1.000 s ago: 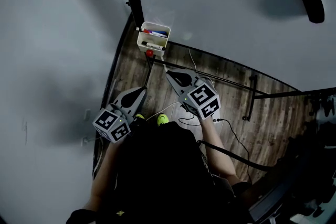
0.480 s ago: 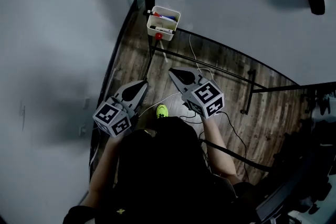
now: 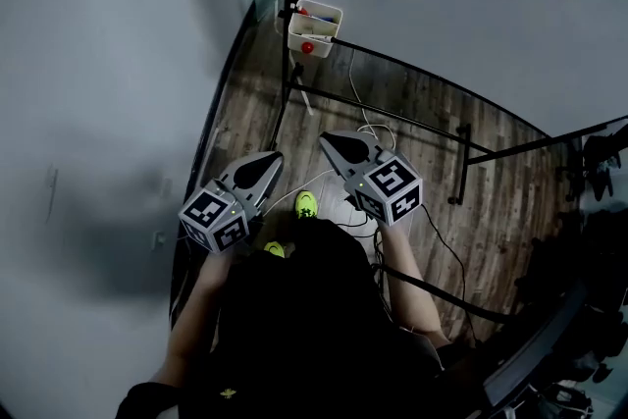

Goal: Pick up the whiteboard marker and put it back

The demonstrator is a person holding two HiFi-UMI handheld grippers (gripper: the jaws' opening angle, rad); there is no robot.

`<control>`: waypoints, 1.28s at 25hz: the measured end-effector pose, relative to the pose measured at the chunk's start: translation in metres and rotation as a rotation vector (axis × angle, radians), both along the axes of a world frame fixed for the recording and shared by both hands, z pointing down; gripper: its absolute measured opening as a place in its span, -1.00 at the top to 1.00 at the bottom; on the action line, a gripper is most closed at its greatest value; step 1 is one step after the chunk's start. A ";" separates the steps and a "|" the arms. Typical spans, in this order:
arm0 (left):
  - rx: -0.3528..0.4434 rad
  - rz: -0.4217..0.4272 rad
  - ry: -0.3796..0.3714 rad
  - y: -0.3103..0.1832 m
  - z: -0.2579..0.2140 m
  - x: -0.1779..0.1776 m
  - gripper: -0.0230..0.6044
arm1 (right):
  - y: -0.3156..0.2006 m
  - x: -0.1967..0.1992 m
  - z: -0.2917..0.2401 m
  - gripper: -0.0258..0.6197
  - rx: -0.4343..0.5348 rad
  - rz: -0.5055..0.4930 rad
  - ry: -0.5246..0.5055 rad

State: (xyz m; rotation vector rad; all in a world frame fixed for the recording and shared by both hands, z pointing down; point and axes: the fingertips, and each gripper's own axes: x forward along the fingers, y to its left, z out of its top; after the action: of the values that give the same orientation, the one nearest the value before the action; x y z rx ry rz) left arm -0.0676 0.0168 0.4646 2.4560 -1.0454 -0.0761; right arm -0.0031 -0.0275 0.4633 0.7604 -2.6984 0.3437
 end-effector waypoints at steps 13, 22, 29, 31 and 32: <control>0.025 0.077 0.008 0.101 -0.009 -0.014 0.85 | 0.109 -0.015 -0.011 0.90 0.019 0.074 -0.020; 0.012 0.127 0.027 0.147 -0.002 -0.015 0.85 | 0.164 -0.026 -0.003 0.90 -0.010 0.102 -0.016; 0.003 0.124 0.040 0.158 -0.002 -0.021 0.86 | 0.172 -0.033 -0.007 0.90 0.001 0.090 -0.022; 0.002 0.116 0.034 0.158 -0.001 -0.024 0.86 | 0.171 -0.035 -0.011 0.91 0.015 0.082 -0.031; 0.002 0.110 0.034 0.158 -0.001 -0.025 0.86 | 0.170 -0.037 -0.013 0.91 0.021 0.079 -0.039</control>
State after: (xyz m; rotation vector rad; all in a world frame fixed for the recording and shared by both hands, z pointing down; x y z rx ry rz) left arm -0.0930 0.1744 0.4633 2.5000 -0.8946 -0.0832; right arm -0.0401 0.1425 0.4506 0.8764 -2.7175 0.3530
